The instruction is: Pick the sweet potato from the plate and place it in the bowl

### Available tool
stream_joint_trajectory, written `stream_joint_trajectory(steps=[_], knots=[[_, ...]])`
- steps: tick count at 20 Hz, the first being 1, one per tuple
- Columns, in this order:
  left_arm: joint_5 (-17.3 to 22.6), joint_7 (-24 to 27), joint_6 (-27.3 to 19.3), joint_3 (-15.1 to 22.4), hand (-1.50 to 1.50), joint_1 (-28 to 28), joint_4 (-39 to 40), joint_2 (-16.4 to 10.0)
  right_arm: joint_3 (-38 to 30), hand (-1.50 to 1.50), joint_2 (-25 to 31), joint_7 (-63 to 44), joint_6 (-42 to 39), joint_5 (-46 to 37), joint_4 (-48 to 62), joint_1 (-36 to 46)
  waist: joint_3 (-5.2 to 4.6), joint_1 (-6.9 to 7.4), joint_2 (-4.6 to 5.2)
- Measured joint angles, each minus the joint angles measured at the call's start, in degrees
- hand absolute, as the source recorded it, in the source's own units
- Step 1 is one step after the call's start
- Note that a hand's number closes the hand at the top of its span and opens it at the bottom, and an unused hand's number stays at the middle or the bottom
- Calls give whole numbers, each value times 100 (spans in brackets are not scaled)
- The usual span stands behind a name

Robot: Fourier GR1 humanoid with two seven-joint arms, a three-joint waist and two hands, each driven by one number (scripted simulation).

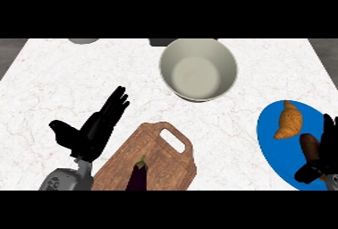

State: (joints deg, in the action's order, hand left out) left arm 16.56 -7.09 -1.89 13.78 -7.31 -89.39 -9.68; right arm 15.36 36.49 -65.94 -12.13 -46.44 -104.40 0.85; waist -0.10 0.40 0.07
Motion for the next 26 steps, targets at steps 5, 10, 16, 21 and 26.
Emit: stream_joint_trajectory(steps=[5, 10, 16, 21, 26], knots=[[2, -66, 25, -65, 0, 4, -51, -14, -58, -150, -229, 42, -201, -139, 156, -64, 2, -20, -7], [-11, -29, 119, -145, 0, -60, 66, 18, -185, -150, -429, 243, -352, -367, 477, 10, 5, -30, -5], [-69, -22, 156, -189, 0, 36, 18, 64, -326, -150, -679, 380, -472, -747, 718, 13, 6, -32, -7], [-121, 4, 229, -271, 0, 19, 72, 103, -499, -150, -959, 518, -458, -1096, 1050, 81, 8, -33, -7], [-137, -128, 328, -359, 0, 43, -60, 101, -722, -150, -1170, 686, -342, -1446, 1408, 101, 9, -34, -8]])
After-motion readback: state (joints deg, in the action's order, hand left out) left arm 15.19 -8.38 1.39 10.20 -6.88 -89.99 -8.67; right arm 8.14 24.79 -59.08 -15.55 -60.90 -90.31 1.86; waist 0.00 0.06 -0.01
